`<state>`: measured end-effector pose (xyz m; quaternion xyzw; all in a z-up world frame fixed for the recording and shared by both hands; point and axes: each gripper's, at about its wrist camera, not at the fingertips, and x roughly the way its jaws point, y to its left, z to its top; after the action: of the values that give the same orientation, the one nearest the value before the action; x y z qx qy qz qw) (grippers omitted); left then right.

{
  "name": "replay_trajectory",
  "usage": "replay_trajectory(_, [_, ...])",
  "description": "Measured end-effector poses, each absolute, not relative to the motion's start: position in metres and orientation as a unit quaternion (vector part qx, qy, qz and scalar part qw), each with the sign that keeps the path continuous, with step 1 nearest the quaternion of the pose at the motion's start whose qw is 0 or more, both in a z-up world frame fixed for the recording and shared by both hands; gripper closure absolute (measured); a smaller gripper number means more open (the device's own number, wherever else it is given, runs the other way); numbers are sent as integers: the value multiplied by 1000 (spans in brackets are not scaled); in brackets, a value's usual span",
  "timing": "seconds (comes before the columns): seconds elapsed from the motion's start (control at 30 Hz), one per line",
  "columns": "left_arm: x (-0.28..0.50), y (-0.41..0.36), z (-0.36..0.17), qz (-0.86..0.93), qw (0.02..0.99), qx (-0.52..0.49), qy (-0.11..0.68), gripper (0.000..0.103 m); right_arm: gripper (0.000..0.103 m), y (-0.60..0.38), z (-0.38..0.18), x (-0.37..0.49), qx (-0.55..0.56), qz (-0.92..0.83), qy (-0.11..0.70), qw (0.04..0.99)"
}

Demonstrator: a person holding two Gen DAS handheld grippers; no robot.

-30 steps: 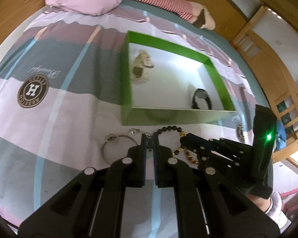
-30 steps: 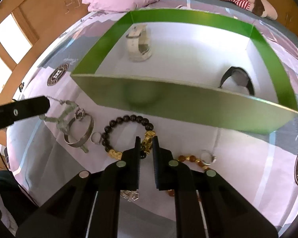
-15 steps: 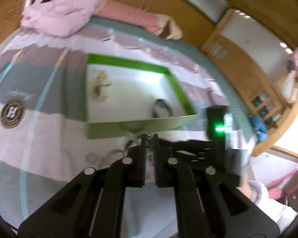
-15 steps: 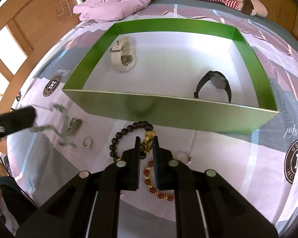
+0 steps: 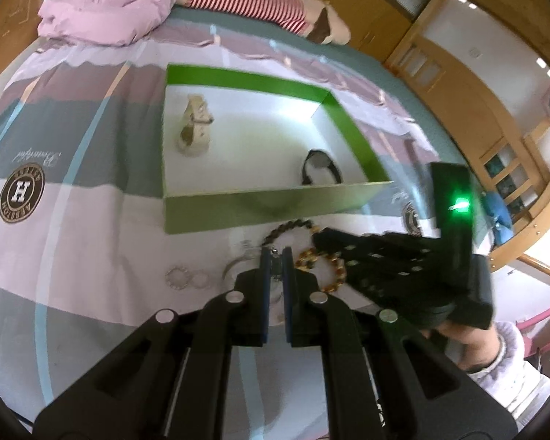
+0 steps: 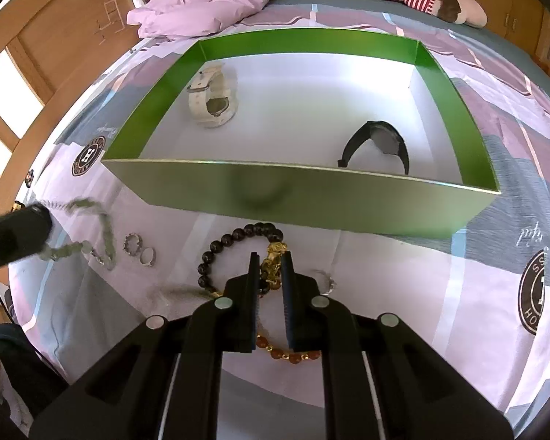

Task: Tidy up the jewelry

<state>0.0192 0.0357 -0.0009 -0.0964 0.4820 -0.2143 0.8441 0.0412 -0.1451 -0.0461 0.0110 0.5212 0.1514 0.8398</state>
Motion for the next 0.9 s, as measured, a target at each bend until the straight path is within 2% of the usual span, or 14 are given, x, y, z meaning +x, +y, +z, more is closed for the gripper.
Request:
replay_trajectory(0.17, [24,43,-6,-201,842,-105,489,98,91,-149,-44,40,6,149,518,842])
replay_trajectory(0.27, [24,45,-4,-199,844,-106,486,98,80,-150,-40,38,8,147,509,848])
replay_trajectory(0.43, [24,57,3,-192,848,-124,477,98,80,-140,-37,35,28,199,504,840])
replay_trajectory(0.73, [25,64,4,-182,848,-132,480,98,81,-74,-62,30,-80,208,517,826])
replay_trajectory(0.83, [25,64,5,-178,850,-130,479,98,103,-73,-65,29,-87,207,523,822])
replay_trajectory(0.9, [24,64,5,-174,852,-125,478,98,103,-76,-63,29,-80,209,523,823])
